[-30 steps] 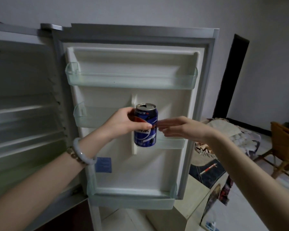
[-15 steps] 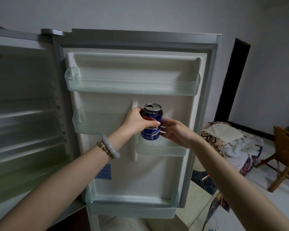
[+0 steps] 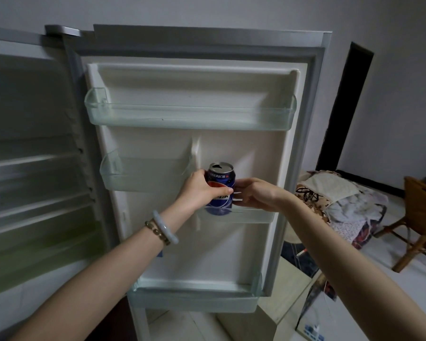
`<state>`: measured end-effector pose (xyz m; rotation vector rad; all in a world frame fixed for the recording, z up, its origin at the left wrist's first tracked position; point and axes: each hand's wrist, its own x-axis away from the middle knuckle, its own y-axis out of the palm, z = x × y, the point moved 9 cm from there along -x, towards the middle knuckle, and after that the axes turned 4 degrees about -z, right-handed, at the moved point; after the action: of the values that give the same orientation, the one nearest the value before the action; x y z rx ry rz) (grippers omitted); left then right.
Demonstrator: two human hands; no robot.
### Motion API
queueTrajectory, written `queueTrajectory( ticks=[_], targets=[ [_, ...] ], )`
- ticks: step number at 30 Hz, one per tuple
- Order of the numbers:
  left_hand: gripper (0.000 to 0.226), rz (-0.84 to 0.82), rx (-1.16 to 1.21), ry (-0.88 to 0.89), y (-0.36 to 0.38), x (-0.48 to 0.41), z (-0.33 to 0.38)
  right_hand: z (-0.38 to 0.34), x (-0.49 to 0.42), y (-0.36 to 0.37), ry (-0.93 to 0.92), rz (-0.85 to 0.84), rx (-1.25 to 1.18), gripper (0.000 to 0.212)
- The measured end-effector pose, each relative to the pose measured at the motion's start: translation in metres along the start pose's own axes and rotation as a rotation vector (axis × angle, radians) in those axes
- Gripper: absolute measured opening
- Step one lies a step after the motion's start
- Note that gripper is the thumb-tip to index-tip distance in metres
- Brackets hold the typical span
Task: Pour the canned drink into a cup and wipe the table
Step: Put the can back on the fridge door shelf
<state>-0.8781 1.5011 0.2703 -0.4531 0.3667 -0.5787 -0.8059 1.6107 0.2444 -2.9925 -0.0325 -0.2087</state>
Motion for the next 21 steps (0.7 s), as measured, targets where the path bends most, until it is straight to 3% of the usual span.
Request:
queueTrajectory(
  ticks=[11,17,21],
  targets=[
    [0.088,0.035,-0.094,0.039,0.003,0.007,0.003,0.003,-0.001,0.001,0.068,0.011,0.094,0.059],
    [0.084,0.038,-0.099,0.04,0.007,0.01,0.008,-0.003,0.003,0.003,0.075,0.076,0.253,0.051],
    [0.092,0.03,-0.142,0.063,0.006,0.026,0.016,-0.013,0.013,0.002,0.094,0.119,0.458,0.058]
  ],
)
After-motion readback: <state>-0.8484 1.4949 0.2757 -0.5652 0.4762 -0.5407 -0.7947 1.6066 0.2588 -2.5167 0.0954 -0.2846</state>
